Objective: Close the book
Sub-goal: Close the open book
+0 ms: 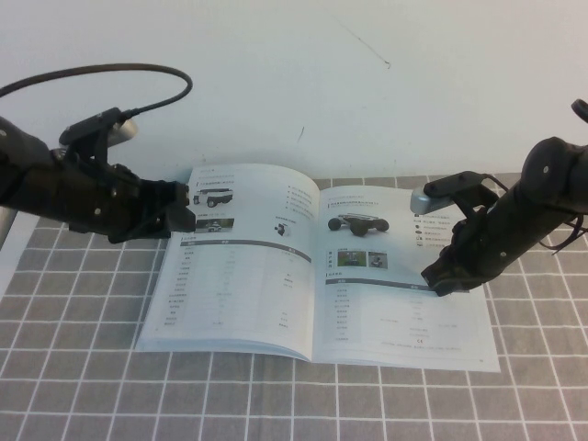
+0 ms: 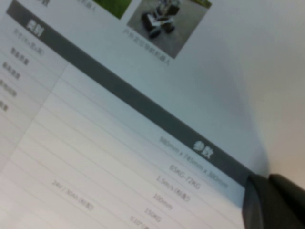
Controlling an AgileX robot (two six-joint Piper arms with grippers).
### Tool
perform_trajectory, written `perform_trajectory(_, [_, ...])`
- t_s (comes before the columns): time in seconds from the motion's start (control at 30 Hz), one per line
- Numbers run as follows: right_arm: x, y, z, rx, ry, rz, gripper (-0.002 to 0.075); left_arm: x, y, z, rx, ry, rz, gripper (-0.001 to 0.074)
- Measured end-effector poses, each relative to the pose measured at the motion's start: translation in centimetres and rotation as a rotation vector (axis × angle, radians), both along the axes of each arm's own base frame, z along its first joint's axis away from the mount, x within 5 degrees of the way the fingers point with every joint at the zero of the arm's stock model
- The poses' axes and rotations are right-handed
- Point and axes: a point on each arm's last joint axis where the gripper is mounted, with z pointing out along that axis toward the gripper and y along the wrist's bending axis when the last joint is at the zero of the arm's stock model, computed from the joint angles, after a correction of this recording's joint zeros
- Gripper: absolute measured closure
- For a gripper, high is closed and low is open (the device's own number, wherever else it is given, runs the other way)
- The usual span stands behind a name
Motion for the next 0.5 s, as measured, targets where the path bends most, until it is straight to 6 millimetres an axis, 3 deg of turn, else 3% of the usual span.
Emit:
perform_trajectory(0.23, [0.0,0.0,0.0,-0.003,0.000,0.006,0.0729,1.3,0.0,-0.8,0.028,0.035,-0.038,0.0448])
perform_trajectory(0.5, [0.0,0.0,0.0,-0.004,-0.001,0.011,0.0729,2.4,-0.1,-5.3,0.031,0.159,-0.036,0.0444])
